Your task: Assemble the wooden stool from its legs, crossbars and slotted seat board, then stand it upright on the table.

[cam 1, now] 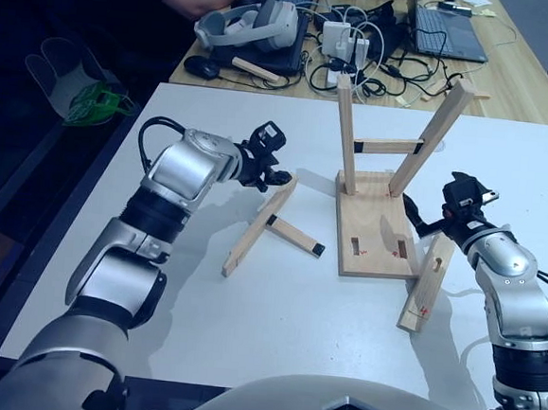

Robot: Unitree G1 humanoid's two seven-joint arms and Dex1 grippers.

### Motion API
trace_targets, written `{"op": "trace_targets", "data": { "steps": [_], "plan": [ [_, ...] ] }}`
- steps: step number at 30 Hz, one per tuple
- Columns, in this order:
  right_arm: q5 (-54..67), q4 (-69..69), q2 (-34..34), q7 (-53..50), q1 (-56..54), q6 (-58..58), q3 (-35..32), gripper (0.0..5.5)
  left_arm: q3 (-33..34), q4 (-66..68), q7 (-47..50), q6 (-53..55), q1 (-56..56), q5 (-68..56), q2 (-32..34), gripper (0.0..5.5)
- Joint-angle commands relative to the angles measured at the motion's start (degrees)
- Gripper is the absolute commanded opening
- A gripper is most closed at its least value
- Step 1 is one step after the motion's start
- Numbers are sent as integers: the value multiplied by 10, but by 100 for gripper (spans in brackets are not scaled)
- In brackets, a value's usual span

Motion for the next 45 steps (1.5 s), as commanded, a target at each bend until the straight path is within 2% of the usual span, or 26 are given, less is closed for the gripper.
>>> {"op": "trace_targets", "data": {
  "steps": [1, 7, 14, 25, 36, 38, 44, 45],
  "plan": [
    [-2, 2, 11, -8, -4, 0, 5, 540, -28, 80, -48, -32, -43, 36, -30, 323],
    [-3, -4, 18, -15, -2, 4, 6, 540, -19, 150, -65, -6, -48, 55, -74, 418],
    [-4, -7, 23, -20, -3, 4, 12, 540, 8, 235, -54, 12, -68, 70, -107, 418],
    [-7, 0, 33, -26, -7, -4, 18, 540, 14, 257, -84, 4, -66, 97, -112, 261],
    [17, -6, 45, -17, -6, -9, 4, 540, 34, 221, -114, 9, -51, 101, -83, 108],
    [28, -29, 25, 9, -5, 22, 13, 540, 63, 214, -104, 17, -59, 90, -70, 104],
    [59, -106, -72, 108, -20, 123, 22, 540, 213, 170, -27, 51, -105, 33, -33, 103],
    [78, -122, -77, 124, -27, 140, 20, 508, 247, 150, -4, 56, -104, 22, -25, 103]
  ]
}}
